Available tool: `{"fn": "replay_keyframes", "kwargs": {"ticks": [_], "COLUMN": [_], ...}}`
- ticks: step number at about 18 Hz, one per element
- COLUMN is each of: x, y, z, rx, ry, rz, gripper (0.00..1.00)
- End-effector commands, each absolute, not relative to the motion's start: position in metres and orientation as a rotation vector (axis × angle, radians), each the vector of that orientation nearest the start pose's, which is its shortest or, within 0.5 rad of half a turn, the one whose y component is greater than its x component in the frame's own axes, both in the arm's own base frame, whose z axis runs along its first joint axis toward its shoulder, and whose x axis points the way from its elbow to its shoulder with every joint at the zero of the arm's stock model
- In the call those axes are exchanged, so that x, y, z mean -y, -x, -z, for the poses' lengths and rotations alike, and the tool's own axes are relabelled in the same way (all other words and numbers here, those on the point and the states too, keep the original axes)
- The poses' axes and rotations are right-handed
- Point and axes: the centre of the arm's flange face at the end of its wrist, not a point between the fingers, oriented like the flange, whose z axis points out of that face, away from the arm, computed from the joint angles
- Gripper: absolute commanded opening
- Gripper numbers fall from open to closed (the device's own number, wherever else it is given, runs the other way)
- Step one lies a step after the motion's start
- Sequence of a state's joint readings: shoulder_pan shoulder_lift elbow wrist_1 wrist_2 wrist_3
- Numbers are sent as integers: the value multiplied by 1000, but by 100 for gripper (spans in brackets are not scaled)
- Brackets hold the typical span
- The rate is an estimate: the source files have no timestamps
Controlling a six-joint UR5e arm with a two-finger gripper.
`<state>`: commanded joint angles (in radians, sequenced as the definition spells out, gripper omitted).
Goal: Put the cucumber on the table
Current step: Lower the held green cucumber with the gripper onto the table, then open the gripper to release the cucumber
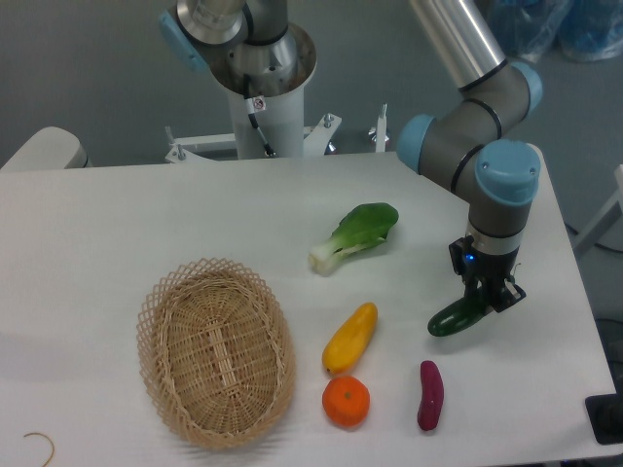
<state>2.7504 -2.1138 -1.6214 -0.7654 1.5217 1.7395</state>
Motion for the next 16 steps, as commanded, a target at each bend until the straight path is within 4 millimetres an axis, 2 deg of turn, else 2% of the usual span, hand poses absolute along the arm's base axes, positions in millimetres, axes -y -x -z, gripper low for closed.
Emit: {"fn": "replay_keyframes", "kwargs": {"ticks": [8,9,11,14,16], "x": [-379,-380,-381,-381,-383], "y": [558,558,561,562,566], "z": [-222,-223,-226,-232,-243], "rx": [-852,-852,-843,-835,-780], "ry": [2938,2936,2938,2935,2939], "rz": [-289,-291,-302,-318,-347], "gripper": [35,42,78,97,100]}}
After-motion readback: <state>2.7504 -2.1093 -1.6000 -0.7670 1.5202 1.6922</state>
